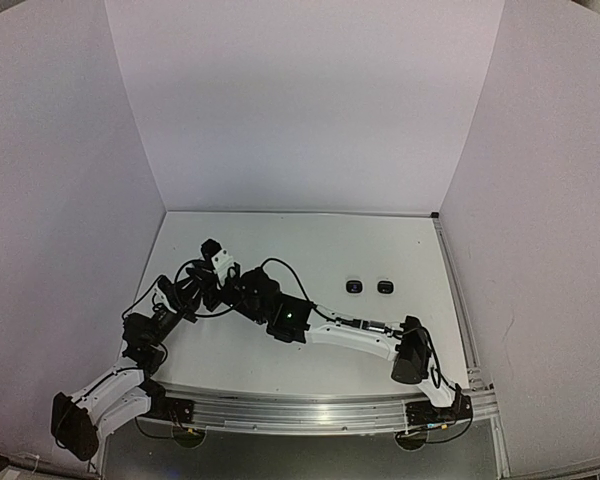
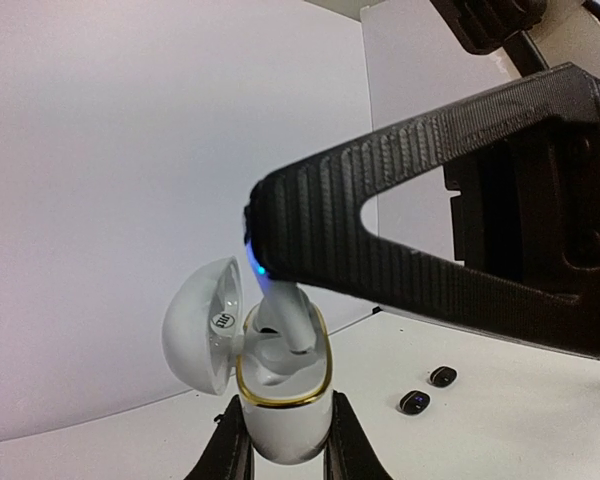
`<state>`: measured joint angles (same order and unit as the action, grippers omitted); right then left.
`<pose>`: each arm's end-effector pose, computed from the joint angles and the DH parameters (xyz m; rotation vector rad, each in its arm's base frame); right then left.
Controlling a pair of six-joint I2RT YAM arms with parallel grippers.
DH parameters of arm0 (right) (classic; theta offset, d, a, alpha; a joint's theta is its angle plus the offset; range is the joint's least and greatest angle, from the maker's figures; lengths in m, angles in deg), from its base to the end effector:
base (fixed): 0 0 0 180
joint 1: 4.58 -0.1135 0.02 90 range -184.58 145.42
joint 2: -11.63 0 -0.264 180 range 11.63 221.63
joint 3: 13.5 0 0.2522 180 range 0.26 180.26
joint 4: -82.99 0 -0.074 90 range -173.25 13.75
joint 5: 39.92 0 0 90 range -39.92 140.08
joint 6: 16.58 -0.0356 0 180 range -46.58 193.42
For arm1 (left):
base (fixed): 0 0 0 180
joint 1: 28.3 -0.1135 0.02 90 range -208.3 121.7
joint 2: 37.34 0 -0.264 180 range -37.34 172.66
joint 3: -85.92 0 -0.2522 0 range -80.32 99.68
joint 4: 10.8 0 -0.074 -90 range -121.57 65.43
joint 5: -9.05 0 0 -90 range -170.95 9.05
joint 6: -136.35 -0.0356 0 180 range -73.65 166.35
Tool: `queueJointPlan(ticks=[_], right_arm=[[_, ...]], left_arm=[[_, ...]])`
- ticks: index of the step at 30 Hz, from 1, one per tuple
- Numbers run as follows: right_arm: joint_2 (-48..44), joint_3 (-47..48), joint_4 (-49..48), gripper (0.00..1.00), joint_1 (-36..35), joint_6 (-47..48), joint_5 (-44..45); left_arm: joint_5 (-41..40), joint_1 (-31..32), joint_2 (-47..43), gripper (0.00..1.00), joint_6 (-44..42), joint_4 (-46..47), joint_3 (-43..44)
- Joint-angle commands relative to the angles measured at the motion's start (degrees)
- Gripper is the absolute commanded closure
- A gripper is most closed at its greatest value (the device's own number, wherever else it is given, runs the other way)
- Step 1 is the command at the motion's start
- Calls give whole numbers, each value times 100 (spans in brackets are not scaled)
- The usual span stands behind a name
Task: Insert the wireless bluetooth earbuds into the charging case
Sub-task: Insert the left earbud into the left side groove of the charging case.
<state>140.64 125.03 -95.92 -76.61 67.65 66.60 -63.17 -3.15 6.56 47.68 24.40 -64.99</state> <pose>0.1768 0.5123 0.3762 -0.5976 1.3692 0.9059 0.1535 -0.0841 0.2697 0.5218 1.1402 -0.5893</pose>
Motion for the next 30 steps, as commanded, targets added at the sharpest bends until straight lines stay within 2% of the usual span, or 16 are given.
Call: queueJointPlan(ticks=[1, 22, 30], right_arm=[[24, 135, -183, 100, 4, 115, 119], [273, 42, -299, 100, 5, 428, 185], [133, -445, -646, 100, 5, 510, 176]], left_arm=[[-12, 17, -65, 100, 39, 54, 261], [45, 17, -54, 100, 175, 110, 262], [-112, 17, -83, 100, 319, 119, 276]])
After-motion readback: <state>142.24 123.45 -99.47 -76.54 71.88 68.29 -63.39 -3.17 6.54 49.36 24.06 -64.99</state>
